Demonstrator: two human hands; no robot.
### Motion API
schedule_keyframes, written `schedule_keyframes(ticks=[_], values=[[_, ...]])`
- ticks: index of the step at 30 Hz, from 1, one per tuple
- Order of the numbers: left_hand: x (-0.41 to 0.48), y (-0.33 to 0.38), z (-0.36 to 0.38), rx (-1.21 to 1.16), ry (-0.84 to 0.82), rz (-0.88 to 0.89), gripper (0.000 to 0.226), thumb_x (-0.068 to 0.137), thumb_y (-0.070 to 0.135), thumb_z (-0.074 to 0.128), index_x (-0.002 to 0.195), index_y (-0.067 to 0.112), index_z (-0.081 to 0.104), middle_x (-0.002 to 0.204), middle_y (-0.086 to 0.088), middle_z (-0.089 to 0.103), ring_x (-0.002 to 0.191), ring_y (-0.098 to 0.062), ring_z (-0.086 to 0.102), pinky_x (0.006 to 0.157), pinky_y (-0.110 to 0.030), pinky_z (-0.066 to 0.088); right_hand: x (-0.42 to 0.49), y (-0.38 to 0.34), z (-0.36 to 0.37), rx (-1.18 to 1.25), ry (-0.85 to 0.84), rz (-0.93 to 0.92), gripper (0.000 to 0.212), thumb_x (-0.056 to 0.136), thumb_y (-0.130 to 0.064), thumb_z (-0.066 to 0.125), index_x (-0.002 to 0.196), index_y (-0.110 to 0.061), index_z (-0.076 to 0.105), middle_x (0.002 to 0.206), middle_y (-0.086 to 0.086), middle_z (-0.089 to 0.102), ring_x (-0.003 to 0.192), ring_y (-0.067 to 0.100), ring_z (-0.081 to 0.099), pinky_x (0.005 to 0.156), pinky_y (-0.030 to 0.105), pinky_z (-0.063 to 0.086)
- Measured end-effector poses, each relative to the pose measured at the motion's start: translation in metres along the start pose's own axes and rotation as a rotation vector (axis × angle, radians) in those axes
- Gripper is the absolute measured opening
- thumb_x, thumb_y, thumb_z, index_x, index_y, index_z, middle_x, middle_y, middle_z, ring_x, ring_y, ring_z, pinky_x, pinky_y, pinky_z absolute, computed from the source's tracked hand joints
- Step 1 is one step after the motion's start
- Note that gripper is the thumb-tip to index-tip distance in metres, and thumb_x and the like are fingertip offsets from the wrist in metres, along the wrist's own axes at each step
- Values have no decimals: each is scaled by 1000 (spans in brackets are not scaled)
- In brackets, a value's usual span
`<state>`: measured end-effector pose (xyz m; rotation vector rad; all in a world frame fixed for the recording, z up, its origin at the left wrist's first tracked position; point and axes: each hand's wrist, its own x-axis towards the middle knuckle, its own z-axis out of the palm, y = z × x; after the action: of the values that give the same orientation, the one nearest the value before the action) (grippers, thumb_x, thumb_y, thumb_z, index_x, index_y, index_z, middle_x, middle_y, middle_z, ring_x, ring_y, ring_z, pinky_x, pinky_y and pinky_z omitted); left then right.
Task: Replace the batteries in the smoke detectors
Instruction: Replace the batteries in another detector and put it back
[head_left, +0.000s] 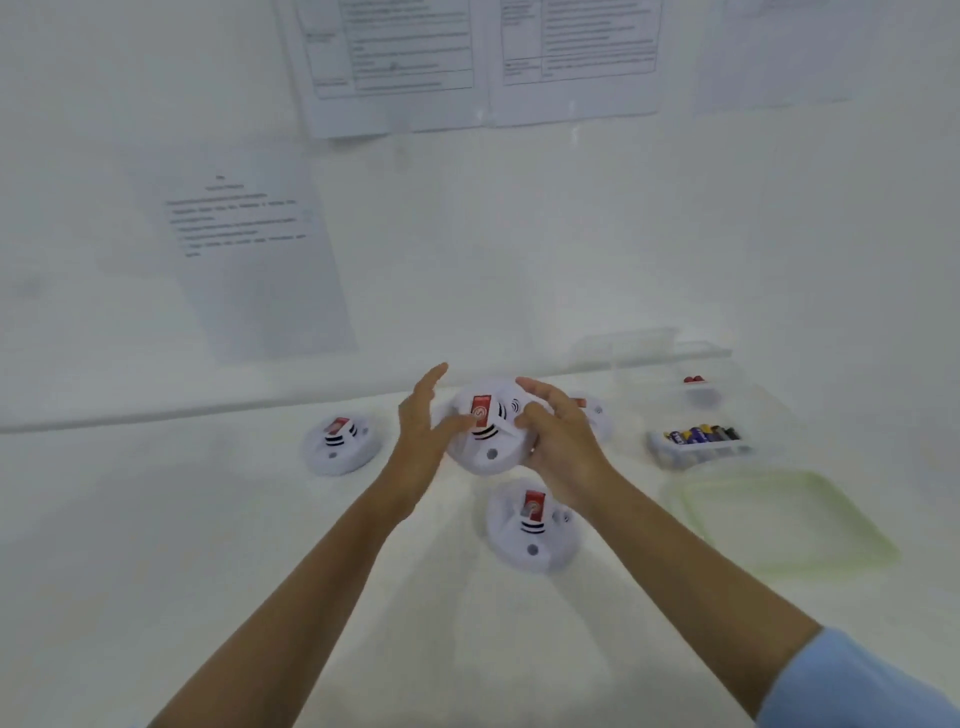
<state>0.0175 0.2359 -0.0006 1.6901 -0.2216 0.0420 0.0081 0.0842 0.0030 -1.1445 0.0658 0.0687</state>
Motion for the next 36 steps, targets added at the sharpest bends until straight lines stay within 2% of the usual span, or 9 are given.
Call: schedule_keyframes(ticks=[3,7,10,13,16,22,26,31,36], values=[[-20,-16,-30,-306,-121,-264,40,91,18,52,120,43,42,125,0,55,106,-22,58,85,-35,50,-9,31,23,162,2,37,41,85,7,41,121,-8,52,112,16,63,96,29,62,76,39,51],[-37,-40,-53,-436,-104,-285,40,86,17,56,117,41,46,118,5,60,103,-19,62,73,-33,55,-17,63,47,166,-3,67,45,85,3,46,127,-12,51,122,13,62,108,31,60,83,41,51],[-47,-57,-67,-462,-73,-251,51,77,19,58,121,41,45,122,6,60,108,-20,61,78,-36,54,-25,81,59,-43,-73,114,56,83,-1,56,130,-29,44,123,2,59,108,22,59,72,33,54],[-54,-69,-76,-465,-26,-220,48,91,4,45,125,37,43,122,5,59,109,-19,60,79,-32,55,-29,101,66,-159,-112,108,73,79,1,64,133,-37,34,130,-3,51,110,21,58,68,32,57],[-58,-76,-85,-399,-21,-206,47,95,2,40,131,32,40,129,4,54,113,-18,57,77,-28,57,-29,115,74,-157,-88,43,74,79,6,62,134,-35,34,133,-2,49,110,18,56,64,30,57],[-56,-83,-97,-347,-47,-187,42,93,2,47,129,23,44,132,-6,53,116,-25,56,91,-39,51,-30,132,81,-212,-61,-60,73,80,8,62,137,-30,35,131,0,50,112,22,58,72,40,59],[-54,-85,-100,-315,-90,-158,40,85,12,57,121,28,49,129,-5,55,115,-23,57,95,-41,50,-32,138,84,-247,1,-128,75,80,7,63,140,-24,32,135,3,48,118,24,55,80,43,57],[-54,-90,-100,-275,-85,-142,39,75,26,55,112,35,53,126,2,57,117,-21,55,102,-46,44,-31,143,85,-309,41,-166,80,75,3,70,141,-21,32,135,4,48,122,26,51,90,53,50],[-51,-96,-101,-306,-81,-125,39,74,27,58,112,34,54,124,1,58,116,-23,56,101,-49,44,-34,142,87,-286,37,-181,71,80,7,64,136,-25,35,116,-18,51,121,25,52,83,40,55]])
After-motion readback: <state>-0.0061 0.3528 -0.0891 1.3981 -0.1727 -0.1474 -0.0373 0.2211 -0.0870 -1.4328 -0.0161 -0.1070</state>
